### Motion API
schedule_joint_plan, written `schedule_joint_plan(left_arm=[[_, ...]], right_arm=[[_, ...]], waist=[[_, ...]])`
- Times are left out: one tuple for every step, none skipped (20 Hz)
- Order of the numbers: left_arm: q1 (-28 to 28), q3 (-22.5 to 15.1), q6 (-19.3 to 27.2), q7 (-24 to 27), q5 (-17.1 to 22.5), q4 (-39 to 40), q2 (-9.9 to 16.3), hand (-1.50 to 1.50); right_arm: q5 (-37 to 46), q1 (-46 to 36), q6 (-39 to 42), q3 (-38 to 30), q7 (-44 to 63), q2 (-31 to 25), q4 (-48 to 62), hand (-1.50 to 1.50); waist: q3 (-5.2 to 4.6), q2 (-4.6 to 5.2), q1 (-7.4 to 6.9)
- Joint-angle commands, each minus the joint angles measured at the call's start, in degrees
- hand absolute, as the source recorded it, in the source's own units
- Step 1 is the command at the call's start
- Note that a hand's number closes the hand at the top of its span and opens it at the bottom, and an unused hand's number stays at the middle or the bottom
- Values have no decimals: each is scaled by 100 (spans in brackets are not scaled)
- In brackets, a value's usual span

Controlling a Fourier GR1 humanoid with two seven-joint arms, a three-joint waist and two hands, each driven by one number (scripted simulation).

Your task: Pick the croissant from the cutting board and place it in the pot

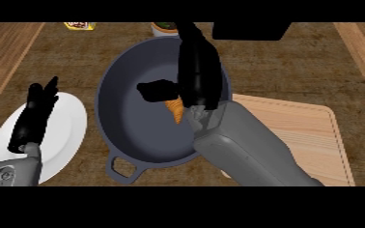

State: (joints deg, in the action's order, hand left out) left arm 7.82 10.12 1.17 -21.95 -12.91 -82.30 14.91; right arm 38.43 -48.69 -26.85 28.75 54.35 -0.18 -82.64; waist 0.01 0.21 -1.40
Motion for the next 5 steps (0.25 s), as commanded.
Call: schedule_joint_plan(left_arm=[[91,78,18,-129,-5,9,68,0],[-222,168,-75,-9,59,-140,176,0],[-41,149,-115,-146,83,-160,183,0],[-309,204,-144,-90,171,-264,149,0],[-259,21,77,-46,-58,-178,-51,0]], right_arm=[[174,343,-1207,-153,-109,17,-129,-150],[448,567,-1128,-318,-88,17,-381,-150],[533,768,-1162,-361,-103,8,-592,-150],[597,914,-1054,-405,30,-67,-977,-150],[721,797,-857,-500,235,8,-1104,-150]], waist=[[2,-15,92],[2,-42,130],[3,-45,180],[2,-60,179],[-1,-50,187]])
